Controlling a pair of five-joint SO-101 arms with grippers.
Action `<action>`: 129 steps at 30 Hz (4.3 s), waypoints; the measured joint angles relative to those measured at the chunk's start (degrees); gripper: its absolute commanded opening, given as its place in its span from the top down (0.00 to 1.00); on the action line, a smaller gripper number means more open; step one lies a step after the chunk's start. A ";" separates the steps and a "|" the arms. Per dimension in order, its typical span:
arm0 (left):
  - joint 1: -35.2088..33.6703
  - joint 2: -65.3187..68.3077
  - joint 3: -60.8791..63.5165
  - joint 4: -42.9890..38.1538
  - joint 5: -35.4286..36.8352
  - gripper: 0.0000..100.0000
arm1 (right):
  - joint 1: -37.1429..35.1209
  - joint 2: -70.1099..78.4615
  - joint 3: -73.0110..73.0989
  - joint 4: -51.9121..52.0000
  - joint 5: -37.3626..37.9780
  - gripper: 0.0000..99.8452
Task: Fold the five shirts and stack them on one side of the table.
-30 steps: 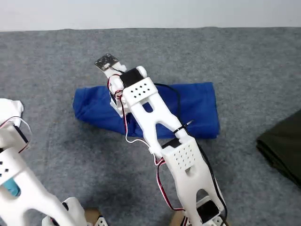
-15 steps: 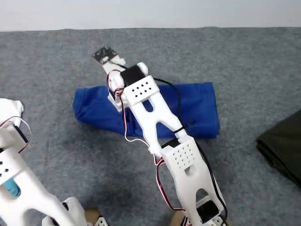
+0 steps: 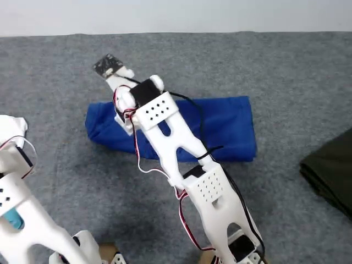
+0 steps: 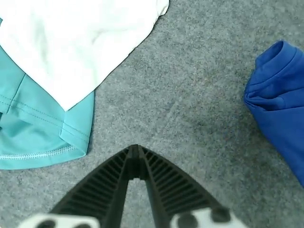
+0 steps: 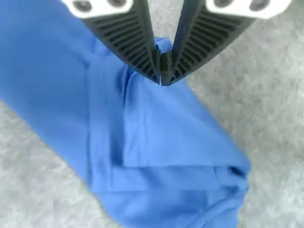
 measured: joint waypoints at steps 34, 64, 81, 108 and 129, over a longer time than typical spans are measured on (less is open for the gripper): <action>0.00 0.00 0.00 0.00 0.00 1.00 | 5.10 -10.73 10.81 -0.09 0.00 0.99; 0.00 0.00 0.00 4.22 0.00 1.00 | 41.58 -15.65 31.12 -1.85 -2.29 0.78; 0.00 0.00 0.00 4.22 0.00 1.00 | 41.67 -2.90 31.12 -9.58 -2.90 0.84; 0.00 0.00 0.00 4.22 0.00 1.00 | 37.89 -11.69 31.03 -8.97 -2.90 0.99; 0.00 0.00 4.31 3.52 0.00 1.00 | 6.86 -14.86 31.03 -18.73 -0.44 0.99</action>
